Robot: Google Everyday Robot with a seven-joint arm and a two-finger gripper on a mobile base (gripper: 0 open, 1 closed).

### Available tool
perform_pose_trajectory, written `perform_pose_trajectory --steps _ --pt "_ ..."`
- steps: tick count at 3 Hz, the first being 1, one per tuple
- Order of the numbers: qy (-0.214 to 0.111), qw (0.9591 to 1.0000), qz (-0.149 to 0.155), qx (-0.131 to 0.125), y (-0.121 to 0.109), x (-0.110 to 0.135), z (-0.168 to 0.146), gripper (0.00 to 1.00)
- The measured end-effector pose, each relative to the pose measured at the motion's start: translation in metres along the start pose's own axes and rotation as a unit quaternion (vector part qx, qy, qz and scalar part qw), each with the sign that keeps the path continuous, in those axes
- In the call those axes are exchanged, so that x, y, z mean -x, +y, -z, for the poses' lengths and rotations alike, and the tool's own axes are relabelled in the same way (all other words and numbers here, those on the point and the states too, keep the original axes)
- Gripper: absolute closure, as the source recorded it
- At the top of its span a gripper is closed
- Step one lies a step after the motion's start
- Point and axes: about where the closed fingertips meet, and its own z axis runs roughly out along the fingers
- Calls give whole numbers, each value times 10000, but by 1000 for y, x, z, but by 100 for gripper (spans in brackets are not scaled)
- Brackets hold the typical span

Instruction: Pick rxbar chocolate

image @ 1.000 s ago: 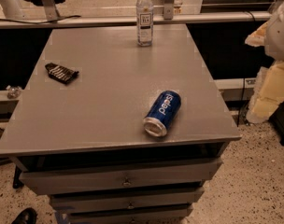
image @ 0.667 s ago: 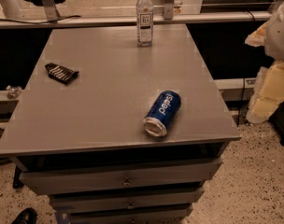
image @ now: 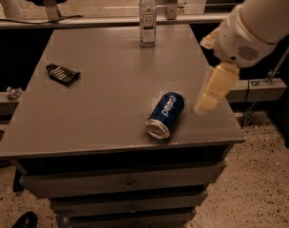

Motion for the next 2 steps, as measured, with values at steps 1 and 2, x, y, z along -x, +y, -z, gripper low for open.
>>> perform_pose_trajectory --steps 1,2 --pt "-741 9971 97 138 -12 58 -41 0" --pt "-1472 9889 193 56 -20 125 -74 0"
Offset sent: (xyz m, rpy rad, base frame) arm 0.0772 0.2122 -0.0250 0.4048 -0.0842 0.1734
